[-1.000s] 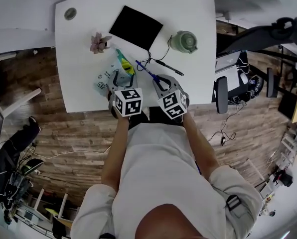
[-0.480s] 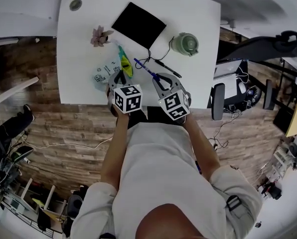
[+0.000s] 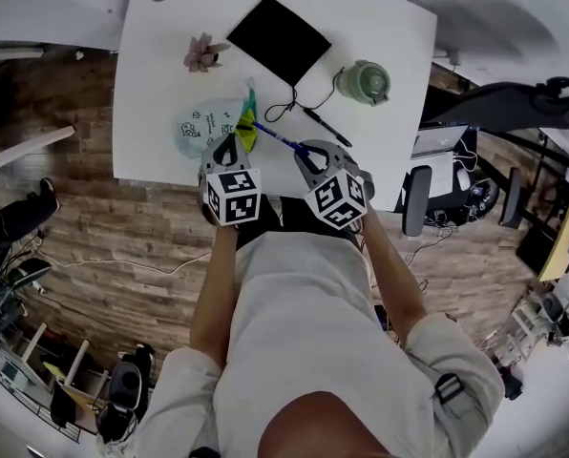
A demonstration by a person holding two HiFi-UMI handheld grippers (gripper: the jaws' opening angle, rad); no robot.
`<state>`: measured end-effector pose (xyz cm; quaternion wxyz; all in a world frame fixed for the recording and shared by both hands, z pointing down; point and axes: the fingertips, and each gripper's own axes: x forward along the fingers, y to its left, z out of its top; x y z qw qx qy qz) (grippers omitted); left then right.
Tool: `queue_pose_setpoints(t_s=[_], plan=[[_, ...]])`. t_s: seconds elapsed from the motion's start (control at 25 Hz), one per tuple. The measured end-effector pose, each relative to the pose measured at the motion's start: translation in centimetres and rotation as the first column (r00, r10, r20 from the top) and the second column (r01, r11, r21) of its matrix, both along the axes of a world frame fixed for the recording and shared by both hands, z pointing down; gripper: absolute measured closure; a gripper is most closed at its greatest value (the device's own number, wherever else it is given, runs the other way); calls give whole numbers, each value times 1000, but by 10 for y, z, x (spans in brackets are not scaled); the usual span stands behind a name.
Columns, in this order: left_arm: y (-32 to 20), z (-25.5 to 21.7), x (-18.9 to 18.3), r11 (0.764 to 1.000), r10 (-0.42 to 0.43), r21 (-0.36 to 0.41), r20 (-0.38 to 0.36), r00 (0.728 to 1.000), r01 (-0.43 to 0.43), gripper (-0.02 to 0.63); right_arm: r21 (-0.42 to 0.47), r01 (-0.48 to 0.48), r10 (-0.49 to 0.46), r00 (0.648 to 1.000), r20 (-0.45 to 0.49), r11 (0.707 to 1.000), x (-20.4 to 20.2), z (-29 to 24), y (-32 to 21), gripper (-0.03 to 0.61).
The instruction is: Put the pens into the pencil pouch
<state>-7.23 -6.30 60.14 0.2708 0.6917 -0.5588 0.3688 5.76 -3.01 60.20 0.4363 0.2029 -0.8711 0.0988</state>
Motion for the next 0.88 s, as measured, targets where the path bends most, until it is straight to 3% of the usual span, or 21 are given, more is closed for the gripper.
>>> queue_pose_setpoints(t_s=[0.44, 0.88], plan=[[8, -16, 1, 999, 29, 34, -58, 998, -27, 618, -29, 164, -165, 984, -67, 986, -22, 11, 11, 517], [7, -25, 6, 995, 93, 44, -148, 985, -87, 618, -33, 223, -225, 971, -80, 974, -49, 18, -1, 517]])
